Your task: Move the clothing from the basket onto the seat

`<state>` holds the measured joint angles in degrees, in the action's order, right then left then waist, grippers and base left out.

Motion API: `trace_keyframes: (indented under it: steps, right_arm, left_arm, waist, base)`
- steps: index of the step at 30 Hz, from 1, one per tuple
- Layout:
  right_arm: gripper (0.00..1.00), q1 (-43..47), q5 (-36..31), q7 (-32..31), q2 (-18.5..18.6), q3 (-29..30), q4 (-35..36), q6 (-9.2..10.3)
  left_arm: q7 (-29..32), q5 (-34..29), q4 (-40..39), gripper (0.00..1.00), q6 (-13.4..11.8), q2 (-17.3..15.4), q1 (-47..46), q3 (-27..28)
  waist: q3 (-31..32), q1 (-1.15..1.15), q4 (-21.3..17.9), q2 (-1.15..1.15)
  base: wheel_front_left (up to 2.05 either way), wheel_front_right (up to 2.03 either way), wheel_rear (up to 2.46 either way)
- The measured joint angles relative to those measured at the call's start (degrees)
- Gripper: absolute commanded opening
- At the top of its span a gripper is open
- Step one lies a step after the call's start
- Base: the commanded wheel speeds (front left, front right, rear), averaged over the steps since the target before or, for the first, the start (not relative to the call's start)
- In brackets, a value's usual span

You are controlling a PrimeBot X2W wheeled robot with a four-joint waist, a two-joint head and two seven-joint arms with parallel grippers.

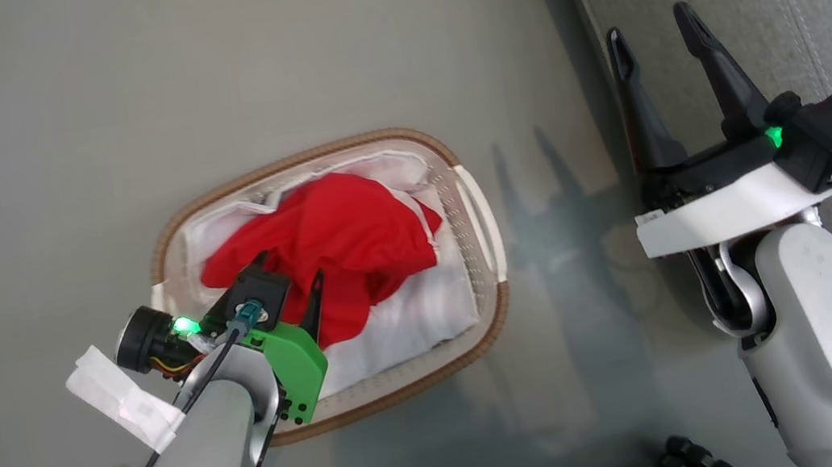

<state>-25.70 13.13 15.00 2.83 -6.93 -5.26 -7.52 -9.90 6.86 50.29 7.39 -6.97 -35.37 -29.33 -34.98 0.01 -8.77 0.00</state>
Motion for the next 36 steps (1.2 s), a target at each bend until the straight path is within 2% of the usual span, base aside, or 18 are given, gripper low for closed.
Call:
trace_keyframes:
  steps: [5, 13, 21, 22, 23, 24, 25, 26, 36]
  right_arm:
    - [1.00, -1.96, 1.88, 0.00, 0.04, -1.41, 1.14, 0.00]
    - [1.00, -2.57, 4.69, 0.00, 0.03, -3.48, 2.55, -0.01]
    - [1.00, -3.02, 5.78, 0.00, 0.01, -4.79, 2.79, -0.01]
    - [1.00, -3.10, 5.89, 0.00, 0.01, -4.86, 2.79, 0.00]
    - [1.00, -3.18, 5.91, 0.00, 0.01, -4.97, 2.79, 0.00]
    - [1.00, -3.20, 5.90, 0.00, 0.00, -5.06, 2.79, -0.01]
    - [1.00, -3.20, 5.84, 0.00, 0.00, -5.08, 2.77, 0.00]
    - [1.00, -3.21, 5.69, 0.00, 0.01, -5.05, 2.75, 0.00]
    - [1.00, -3.09, 2.31, 0.00, -0.04, -5.50, 0.11, -0.01]
  left_arm:
    - [1.29, 1.72, 4.50, 1.00, 0.00, -1.45, -2.93, -2.63]
    - [4.05, 3.10, 11.48, 1.00, -0.01, -4.47, -8.22, -1.96]
    - [2.75, 3.19, 14.60, 1.00, -0.09, -4.86, -10.39, -2.45]
    - [2.66, 3.25, 14.78, 0.93, -0.09, -4.83, -10.59, -2.47]
    - [2.18, 3.45, 14.99, 0.78, -0.09, -4.77, -10.90, -2.48]
    - [1.80, 3.58, 15.15, 0.40, -0.09, -4.63, -11.17, -2.55]
    - [1.56, 3.64, 15.38, 0.25, -0.09, -4.37, -11.27, -2.60]
    - [1.12, 3.71, 15.58, 0.00, -0.09, -4.12, -11.27, -2.72]
    - [-3.04, 6.21, 16.73, 0.00, -0.09, -0.67, -10.49, -3.83]
  waist:
    - [-3.28, 0.00, -3.77, 0.00]
    - [-8.92, 0.00, -8.49, 0.00]
    - [-13.24, 0.00, -11.30, 0.00]
    - [-13.48, 0.00, -11.51, 0.00]
    - [-13.71, 0.00, -11.74, 0.00]
    - [-13.85, 0.00, -11.88, 0.00]
    - [-13.87, 0.00, -11.90, 0.00]
    - [-13.82, 0.00, -11.86, 0.00]
    - [-9.76, -0.01, -8.94, 0.00]
  base:
    - [0.00, 0.00, 0.00]
    - [0.00, 0.00, 0.00]
    - [0.00, 0.00, 0.00]
    - [0.00, 0.00, 0.00]
    - [0.00, 0.00, 0.00]
    - [0.00, 0.00, 0.00]
    - [0.00, 0.00, 0.00]
    - [0.00, 0.00, 0.00]
    - [0.00, 0.00, 0.00]
